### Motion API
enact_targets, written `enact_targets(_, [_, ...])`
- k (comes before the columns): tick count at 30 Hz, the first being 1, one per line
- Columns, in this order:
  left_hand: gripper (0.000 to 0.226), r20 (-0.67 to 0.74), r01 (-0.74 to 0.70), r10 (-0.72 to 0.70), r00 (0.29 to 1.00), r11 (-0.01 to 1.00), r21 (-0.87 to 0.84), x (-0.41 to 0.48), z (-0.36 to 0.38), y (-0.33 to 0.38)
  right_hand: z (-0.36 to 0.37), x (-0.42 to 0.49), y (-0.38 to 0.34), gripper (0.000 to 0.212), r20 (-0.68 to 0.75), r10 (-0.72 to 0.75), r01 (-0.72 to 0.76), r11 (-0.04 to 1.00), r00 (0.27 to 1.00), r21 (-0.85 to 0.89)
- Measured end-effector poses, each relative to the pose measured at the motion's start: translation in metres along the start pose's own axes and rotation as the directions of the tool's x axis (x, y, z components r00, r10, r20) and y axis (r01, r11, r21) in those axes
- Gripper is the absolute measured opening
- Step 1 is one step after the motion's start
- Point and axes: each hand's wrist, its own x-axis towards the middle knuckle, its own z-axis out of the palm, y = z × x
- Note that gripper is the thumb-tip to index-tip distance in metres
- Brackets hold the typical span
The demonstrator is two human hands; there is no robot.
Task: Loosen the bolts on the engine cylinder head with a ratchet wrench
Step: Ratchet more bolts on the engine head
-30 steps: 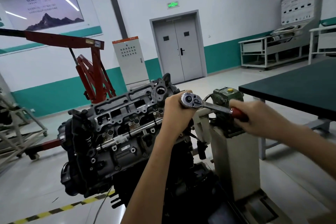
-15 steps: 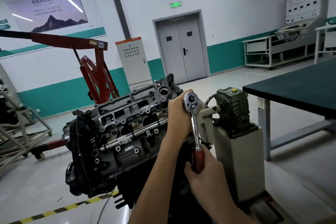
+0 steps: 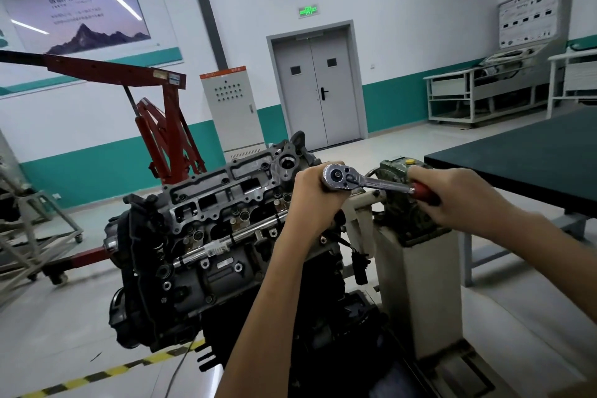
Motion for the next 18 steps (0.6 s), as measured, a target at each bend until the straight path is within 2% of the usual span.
enact_targets(2, [0.028,-0.023,-0.015,0.014,1.000,0.999,-0.038,-0.003,0.001,-0.002,0.011,-0.009,-0.007,0.032,-0.016,0.053,-0.052,0.997,0.998,0.064])
enact_targets(5, [0.031,-0.089,-0.066,0.059,0.994,0.994,-0.087,-0.012,0.010,-0.004,0.038,-0.043,-0.042,0.029,-0.007,0.281,-0.268,0.923,0.960,0.277])
enact_targets(7, [0.030,-0.135,-0.091,0.078,0.988,0.992,-0.090,-0.014,0.016,-0.003,0.055,-0.058,-0.083,0.026,-0.018,0.427,-0.373,0.809,0.904,0.454])
enact_targets(10, [0.036,-0.184,-0.071,0.047,0.982,0.989,-0.127,-0.013,0.014,-0.004,0.072,-0.059,-0.146,0.023,0.001,0.534,-0.375,0.591,0.845,0.714])
enact_targets(12, [0.041,-0.145,-0.067,0.048,0.988,0.990,-0.124,-0.011,0.007,-0.006,0.079,-0.053,-0.169,0.026,0.046,0.537,-0.341,0.464,0.842,0.818])
enact_targets(13, [0.042,-0.123,-0.065,0.051,0.991,0.991,-0.114,-0.010,0.005,-0.006,0.079,-0.052,-0.171,0.026,0.046,0.537,-0.332,0.449,0.842,0.829])
enact_targets(15, [0.037,-0.101,-0.041,0.032,0.994,0.995,-0.091,-0.007,0.004,-0.005,0.077,-0.053,-0.158,0.029,0.033,0.519,-0.335,0.500,0.854,0.798])
enact_targets(18, [0.035,-0.082,0.034,-0.037,0.996,0.998,-0.046,-0.004,0.005,-0.004,0.063,-0.058,-0.109,0.039,0.072,0.360,-0.320,0.698,0.930,0.641])
